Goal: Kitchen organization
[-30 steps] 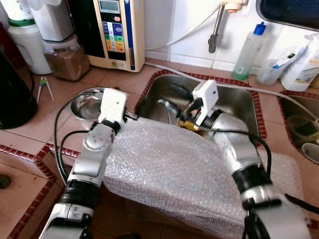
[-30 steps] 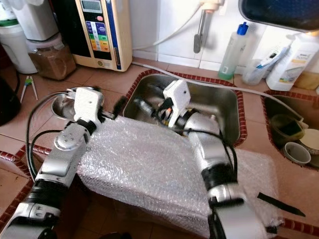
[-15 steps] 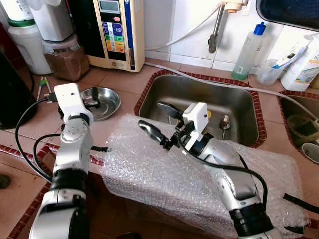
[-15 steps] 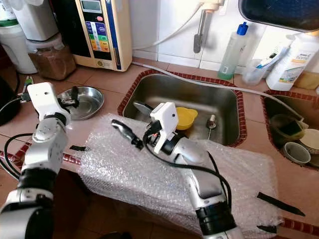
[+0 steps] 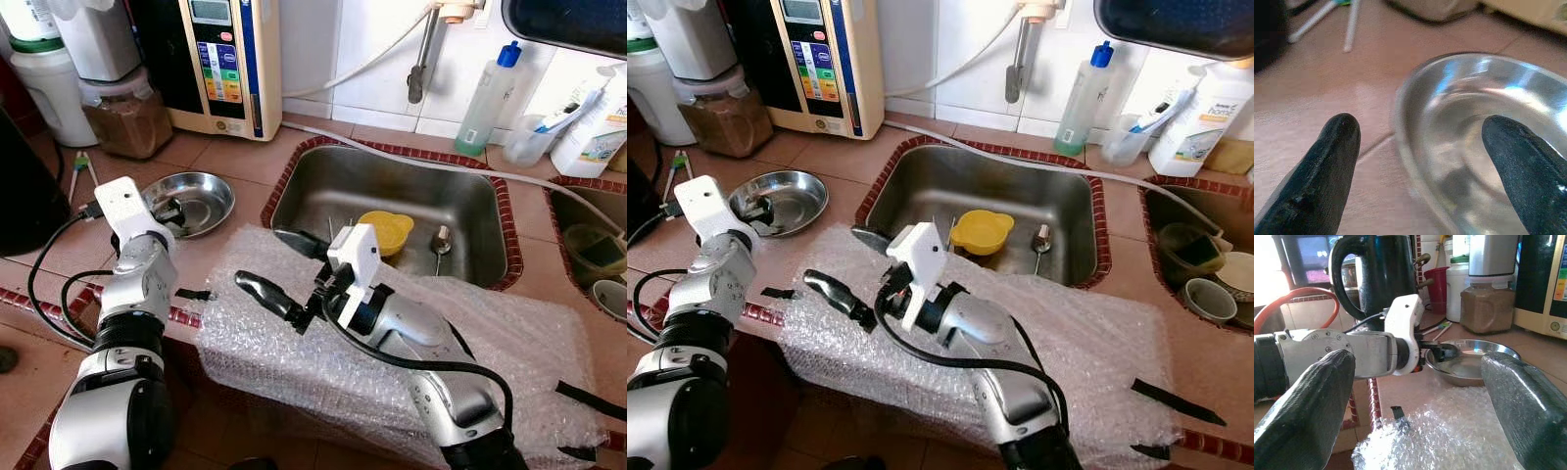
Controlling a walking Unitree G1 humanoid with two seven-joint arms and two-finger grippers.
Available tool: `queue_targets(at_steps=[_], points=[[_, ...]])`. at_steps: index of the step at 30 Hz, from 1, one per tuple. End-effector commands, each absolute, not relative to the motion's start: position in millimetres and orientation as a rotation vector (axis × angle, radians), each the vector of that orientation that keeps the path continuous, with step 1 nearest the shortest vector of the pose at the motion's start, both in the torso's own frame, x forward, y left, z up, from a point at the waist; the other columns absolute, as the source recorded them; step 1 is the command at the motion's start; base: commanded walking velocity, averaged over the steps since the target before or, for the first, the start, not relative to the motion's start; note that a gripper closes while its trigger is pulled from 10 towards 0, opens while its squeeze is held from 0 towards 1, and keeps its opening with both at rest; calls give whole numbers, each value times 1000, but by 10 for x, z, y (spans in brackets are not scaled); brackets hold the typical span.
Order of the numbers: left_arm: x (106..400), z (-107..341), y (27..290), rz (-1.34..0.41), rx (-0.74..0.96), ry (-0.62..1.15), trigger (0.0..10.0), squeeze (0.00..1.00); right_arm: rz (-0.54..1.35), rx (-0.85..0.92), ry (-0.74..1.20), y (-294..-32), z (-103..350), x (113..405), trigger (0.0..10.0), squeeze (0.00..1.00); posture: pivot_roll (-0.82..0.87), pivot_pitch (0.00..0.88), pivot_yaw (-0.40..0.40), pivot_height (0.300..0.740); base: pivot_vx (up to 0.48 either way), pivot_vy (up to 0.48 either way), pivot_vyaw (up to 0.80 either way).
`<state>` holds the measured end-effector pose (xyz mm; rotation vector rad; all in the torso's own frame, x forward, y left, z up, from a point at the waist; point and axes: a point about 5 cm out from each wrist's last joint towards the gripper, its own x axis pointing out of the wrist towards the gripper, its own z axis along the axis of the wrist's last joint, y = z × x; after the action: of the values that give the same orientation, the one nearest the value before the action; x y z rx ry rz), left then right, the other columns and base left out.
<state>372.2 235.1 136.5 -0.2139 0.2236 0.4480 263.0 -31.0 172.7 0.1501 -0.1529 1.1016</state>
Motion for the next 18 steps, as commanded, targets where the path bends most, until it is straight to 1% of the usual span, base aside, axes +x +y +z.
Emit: queue_targets(at_steps=[1, 2, 5, 7, 8, 9, 10, 11, 12, 13, 18], points=[[3740, 1365, 2350, 440, -210, 253, 10000, 0, 1113, 156, -177, -304, 1792, 2596, 10000, 122, -31, 31, 46, 740, 0, 0, 0], [3741, 1337, 2338, 433, -217, 275, 10000, 0, 1115, 156, -176, -302, 1794, 2589, 10000, 0, -31, 31, 46, 740, 0, 0, 0], [3738, 1239, 2264, 393, -268, 355, 10000, 0, 1119, 154, -171, -293, 1797, 2577, 10000, 0, -32, 30, 45, 740, 0, 0, 0], [3741, 1219, 2227, 366, -268, 369, 10000, 0, 1119, 153, -170, -295, 1800, 2579, 10000, 0, -32, 29, 45, 740, 0, 0, 0], [3742, 1218, 2221, 359, -264, 369, 8980, 0, 1118, 153, -170, -295, 1801, 2580, 10000, 0, -34, 30, 45, 740, 0, 0, 0], [3742, 1218, 2221, 359, -264, 369, 8980, 0, 1118, 153, -170, -295, 1801, 2580, 10000, 0, -34, 30, 45, 740, 0, 0, 0], [3741, 1221, 2219, 354, -251, 362, 4745, 0, 1119, 154, -169, -297, 1802, 2581, 10000, 0, -34, 30, 45, 740, 0, 0, 0], [3741, 1221, 2219, 354, -251, 362, 4745, 0, 1119, 154, -169, -297, 1802, 2581, 10000, 0, -34, 30, 45, 740, 0, 0, 0], [3737, 1221, 2224, 357, -251, 358, 863, 0, 1121, 167, -168, -304, 1810, 2582, 10000, 0, -34, 30, 46, 740, 0, 0, 0], [3733, 1216, 2226, 359, -257, 358, 0, 0, 1122, 171, -168, -309, 1813, 2583, 10000, 0, -33, 29, 45, 740, 0, 0, 0], [3729, 1198, 2226, 359, -279, 370, 0, 0, 1123, 173, -167, -314, 1815, 2589, 10000, 0, -32, 27, 45, 740, 0, 0, 0]])
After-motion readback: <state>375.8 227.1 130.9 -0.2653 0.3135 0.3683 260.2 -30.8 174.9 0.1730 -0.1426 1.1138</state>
